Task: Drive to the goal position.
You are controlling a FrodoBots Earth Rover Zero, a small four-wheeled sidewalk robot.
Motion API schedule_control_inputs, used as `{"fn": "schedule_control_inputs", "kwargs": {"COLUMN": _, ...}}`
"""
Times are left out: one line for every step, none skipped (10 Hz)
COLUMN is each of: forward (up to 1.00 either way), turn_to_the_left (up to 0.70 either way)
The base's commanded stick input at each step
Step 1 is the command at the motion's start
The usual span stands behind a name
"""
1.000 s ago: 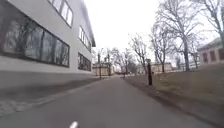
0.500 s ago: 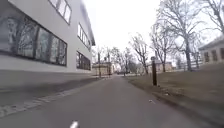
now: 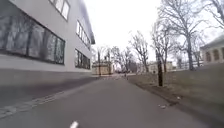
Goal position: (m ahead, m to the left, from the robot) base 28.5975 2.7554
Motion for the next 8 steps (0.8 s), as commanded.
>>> {"fn": "schedule_control_inputs", "kwargs": {"forward": 1.00, "turn_to_the_left": 0.00}}
{"fn": "schedule_control_inputs", "kwargs": {"forward": 1.00, "turn_to_the_left": 0.00}}
{"fn": "schedule_control_inputs", "kwargs": {"forward": 1.00, "turn_to_the_left": 0.00}}
{"fn": "schedule_control_inputs", "kwargs": {"forward": 1.00, "turn_to_the_left": 0.00}}
{"fn": "schedule_control_inputs", "kwargs": {"forward": 1.00, "turn_to_the_left": 0.00}}
{"fn": "schedule_control_inputs", "kwargs": {"forward": 1.00, "turn_to_the_left": 0.00}}
{"fn": "schedule_control_inputs", "kwargs": {"forward": 1.00, "turn_to_the_left": 0.00}}
{"fn": "schedule_control_inputs", "kwargs": {"forward": 1.00, "turn_to_the_left": 0.00}}
